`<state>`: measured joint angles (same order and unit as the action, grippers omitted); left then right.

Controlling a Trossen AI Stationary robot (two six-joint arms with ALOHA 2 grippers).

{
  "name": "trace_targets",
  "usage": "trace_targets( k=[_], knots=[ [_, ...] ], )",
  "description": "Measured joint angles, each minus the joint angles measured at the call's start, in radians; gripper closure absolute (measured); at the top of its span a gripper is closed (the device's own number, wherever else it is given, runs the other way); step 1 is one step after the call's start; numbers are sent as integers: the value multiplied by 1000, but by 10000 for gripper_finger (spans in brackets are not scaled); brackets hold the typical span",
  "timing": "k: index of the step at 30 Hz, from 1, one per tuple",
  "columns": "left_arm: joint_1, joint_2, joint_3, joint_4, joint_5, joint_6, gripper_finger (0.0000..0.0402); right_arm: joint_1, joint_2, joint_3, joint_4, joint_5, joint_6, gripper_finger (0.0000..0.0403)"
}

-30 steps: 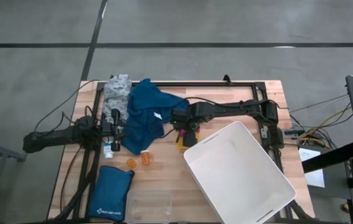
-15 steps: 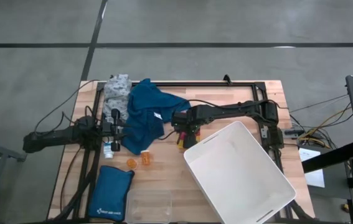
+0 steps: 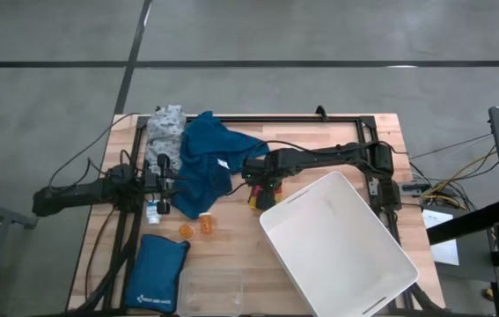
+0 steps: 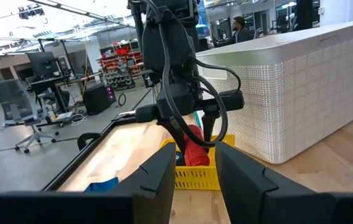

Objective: Pick & place medical supplies in basket/bin
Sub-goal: Put the red bandage into the yellow bin

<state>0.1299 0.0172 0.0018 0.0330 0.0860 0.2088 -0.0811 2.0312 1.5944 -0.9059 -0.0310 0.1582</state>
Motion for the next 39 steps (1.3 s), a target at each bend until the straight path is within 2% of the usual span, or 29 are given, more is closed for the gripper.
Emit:
trace_targets(
  k=[10,17,31,39],
  knots=[
    [0,0,0,0,0,0,284,0,0,0,5,-7,0,142],
    [0,0,0,0,0,0,284,0,-24,7,-7,4,0,131],
    [0,0,0,0,0,0,284,0,-35,1,-40,26,-27,151],
    [0,0,0,0,0,0,284,0,-35,-5,-41,33,-46,185]
  ],
)
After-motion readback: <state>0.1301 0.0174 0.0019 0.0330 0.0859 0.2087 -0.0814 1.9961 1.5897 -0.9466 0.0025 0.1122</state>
